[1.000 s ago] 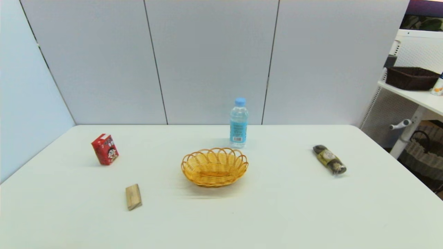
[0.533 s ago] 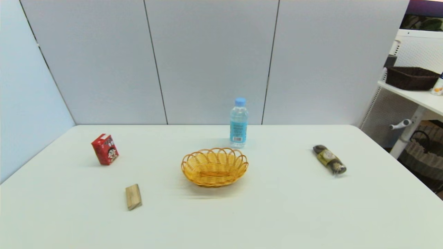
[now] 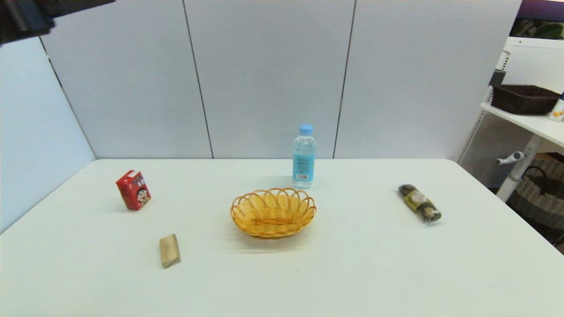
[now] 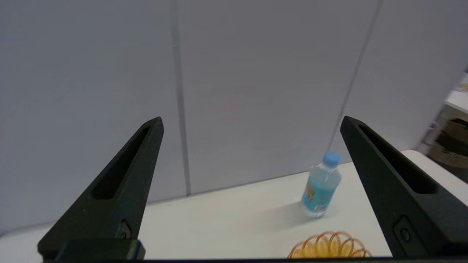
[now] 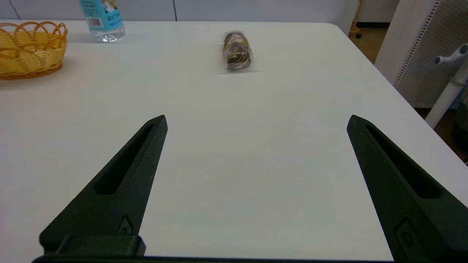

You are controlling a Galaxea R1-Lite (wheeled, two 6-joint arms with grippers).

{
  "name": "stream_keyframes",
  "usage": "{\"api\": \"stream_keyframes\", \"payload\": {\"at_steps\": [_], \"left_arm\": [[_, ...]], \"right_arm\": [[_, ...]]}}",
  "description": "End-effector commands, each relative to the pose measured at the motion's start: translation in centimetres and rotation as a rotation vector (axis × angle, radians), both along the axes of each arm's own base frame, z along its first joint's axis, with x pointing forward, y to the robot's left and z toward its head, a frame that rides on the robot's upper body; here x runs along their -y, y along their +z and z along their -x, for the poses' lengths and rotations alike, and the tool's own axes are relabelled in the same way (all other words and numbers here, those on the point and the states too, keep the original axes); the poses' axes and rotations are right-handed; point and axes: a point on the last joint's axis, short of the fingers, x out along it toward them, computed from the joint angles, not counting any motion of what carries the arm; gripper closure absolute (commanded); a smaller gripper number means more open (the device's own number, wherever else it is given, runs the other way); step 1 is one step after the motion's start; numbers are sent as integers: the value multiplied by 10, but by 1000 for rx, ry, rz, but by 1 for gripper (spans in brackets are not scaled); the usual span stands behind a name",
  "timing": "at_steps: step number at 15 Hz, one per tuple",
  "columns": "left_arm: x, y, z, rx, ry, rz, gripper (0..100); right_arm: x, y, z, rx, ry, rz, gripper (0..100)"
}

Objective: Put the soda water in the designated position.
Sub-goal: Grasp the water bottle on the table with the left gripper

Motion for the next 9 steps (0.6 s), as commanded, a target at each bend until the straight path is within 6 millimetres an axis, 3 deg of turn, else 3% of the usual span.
{"api": "stream_keyframes", "payload": {"at_steps": [1, 5, 9], "left_arm": [[61, -27, -145, -34, -318, -32, 0], [84, -75, -194, -129, -562, -49, 0], [96, -116, -224, -134, -779, -71, 0]], "right_arm": [[0, 0, 0, -1, 1, 1, 0], [0, 0, 0, -1, 1, 1, 0], [0, 0, 0, 2, 0, 1, 0]]}}
